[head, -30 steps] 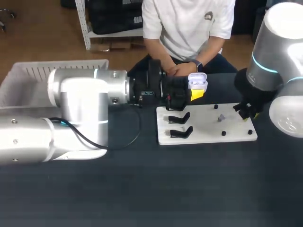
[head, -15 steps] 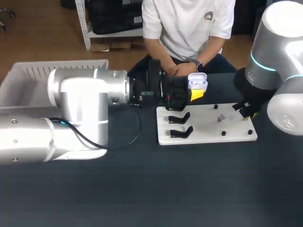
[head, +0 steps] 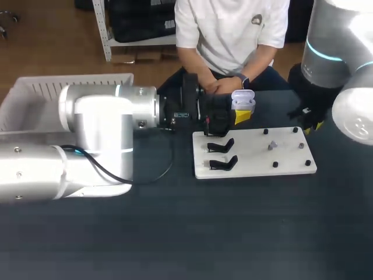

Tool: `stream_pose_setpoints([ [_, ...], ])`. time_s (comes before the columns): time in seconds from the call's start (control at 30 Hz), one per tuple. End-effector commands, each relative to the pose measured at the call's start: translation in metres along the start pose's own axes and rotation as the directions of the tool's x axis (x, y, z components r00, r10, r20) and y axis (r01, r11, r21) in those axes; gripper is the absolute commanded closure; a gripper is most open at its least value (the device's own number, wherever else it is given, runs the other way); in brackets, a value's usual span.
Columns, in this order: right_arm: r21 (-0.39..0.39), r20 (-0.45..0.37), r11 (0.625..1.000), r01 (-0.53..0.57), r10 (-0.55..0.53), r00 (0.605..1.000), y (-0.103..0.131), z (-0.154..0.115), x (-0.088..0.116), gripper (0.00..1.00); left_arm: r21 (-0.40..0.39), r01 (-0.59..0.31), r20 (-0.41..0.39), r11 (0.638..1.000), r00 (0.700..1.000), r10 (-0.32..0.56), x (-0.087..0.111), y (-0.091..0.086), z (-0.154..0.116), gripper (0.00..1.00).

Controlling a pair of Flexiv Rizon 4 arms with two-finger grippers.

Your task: Pick up each earbud case from the left stands, insert the matching earbuds, close the lid, and place the case in the box.

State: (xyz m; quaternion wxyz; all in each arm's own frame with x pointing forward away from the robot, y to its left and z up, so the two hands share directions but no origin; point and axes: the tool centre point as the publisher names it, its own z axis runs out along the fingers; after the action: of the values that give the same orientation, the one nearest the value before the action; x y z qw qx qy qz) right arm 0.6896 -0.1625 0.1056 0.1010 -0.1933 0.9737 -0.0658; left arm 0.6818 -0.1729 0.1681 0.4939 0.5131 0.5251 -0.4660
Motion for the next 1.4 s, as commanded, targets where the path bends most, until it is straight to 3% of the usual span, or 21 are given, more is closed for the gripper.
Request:
stream_pose_setpoints([
  [0.03,0.029,0.011,0.999,-0.015,0.015,1.000,0.014,-0.053,0.019,1.00,-0.005,-0.004,0.007,1.000,1.000,0.004,0.002,-0.001,0.001,1.00],
  [0.37,0.062,0.004,0.995,-0.079,0.079,0.997,0.039,-0.116,0.041,1.00,-0.005,-0.004,0.007,1.000,1.000,0.004,0.002,-0.001,0.001,1.00],
  [0.8,0.062,0.004,0.995,-0.079,0.079,0.997,0.039,-0.116,0.041,1.00,-0.005,-0.004,0.007,1.000,1.000,0.004,0.002,-0.001,0.001,1.00],
  [0.83,0.052,0.017,0.984,-0.169,0.168,0.986,0.040,-0.115,0.036,1.00,-0.005,-0.004,0.007,1.000,1.000,0.004,0.002,-0.001,0.001,1.00],
  [0.9,0.054,-0.010,0.910,-0.410,0.411,0.912,0.042,-0.121,0.028,1.00,-0.005,-0.004,0.007,1.000,1.000,0.004,0.002,-0.001,0.001,1.00],
  [0.93,-0.006,-0.019,0.855,-0.519,0.519,0.854,0.043,-0.124,0.027,1.00,-0.005,-0.004,0.007,1.000,1.000,0.004,0.002,-0.001,0.001,1.00],
  [0.97,0.049,-0.043,0.807,-0.589,0.591,0.806,0.046,-0.127,0.025,1.00,-0.005,-0.004,0.007,1.000,1.000,0.004,0.002,-0.001,0.001,1.00],
  [1.0,0.069,-0.037,0.785,-0.615,0.618,0.785,0.050,-0.129,0.024,1.00,-0.005,-0.004,0.007,1.000,1.000,0.004,0.002,-0.001,0.001,1.00],
  [1.03,0.055,-0.043,0.736,-0.675,0.677,0.735,0.056,-0.134,0.022,1.00,-0.005,-0.004,0.007,1.000,1.000,0.004,0.002,-0.001,0.001,1.00],
  [1.1,0.076,-0.057,0.672,-0.736,0.740,0.670,0.064,-0.138,0.020,1.00,-0.005,-0.004,0.007,1.000,1.000,0.004,0.002,-0.001,0.001,1.00],
  [1.27,0.102,-0.078,0.572,-0.814,0.820,0.567,0.077,-0.143,0.018,1.00,-0.005,-0.004,0.007,1.000,1.000,0.004,0.002,-0.001,0.001,1.00],
  [1.4,0.090,-0.096,0.540,-0.837,0.841,0.533,0.081,-0.145,0.017,1.00,-0.005,-0.004,0.007,1.000,1.000,0.004,0.002,-0.001,0.001,1.00],
])
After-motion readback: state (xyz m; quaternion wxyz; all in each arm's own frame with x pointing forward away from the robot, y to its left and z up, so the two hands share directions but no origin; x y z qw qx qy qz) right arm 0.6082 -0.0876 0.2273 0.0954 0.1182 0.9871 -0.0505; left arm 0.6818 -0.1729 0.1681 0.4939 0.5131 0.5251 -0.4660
